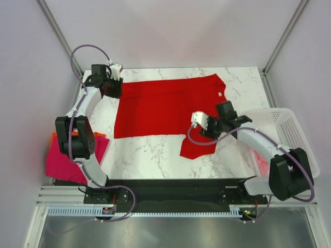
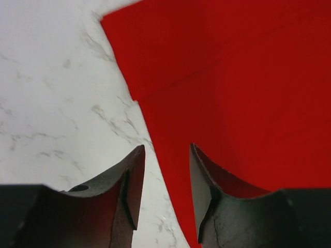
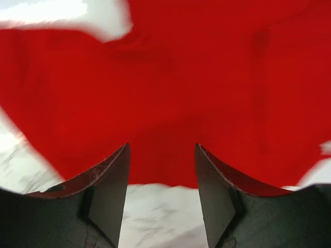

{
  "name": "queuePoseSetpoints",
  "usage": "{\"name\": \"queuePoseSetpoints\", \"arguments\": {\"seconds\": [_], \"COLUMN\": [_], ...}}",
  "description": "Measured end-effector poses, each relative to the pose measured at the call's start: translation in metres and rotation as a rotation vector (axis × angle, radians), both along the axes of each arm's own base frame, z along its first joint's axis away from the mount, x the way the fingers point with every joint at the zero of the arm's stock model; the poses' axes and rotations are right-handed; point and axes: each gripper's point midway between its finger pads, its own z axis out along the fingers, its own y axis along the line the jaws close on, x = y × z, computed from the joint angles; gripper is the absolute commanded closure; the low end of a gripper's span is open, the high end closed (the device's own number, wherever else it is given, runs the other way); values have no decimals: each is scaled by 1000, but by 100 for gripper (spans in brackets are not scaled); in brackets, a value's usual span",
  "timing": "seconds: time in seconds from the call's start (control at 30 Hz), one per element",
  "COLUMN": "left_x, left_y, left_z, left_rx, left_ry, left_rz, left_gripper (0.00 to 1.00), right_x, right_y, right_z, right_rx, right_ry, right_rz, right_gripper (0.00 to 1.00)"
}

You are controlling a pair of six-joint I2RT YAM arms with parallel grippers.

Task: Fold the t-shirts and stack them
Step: Fold the tshirt

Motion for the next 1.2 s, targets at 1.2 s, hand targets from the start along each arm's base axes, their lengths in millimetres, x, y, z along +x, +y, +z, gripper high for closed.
{"name": "queuePoseSetpoints", "arguments": {"seconds": [1.2], "left_x": [-158], "left_y": [-3], "left_z": [-85], "left_rx": [85], "left_ry": [379], "left_rz": [-204], "left_gripper": [62], "right_x": [-117], "right_y": [-2], "right_z": [-75], "right_rx": [-212], "right_ry": [186], "right_rz": [541], "right_gripper": [46]}}
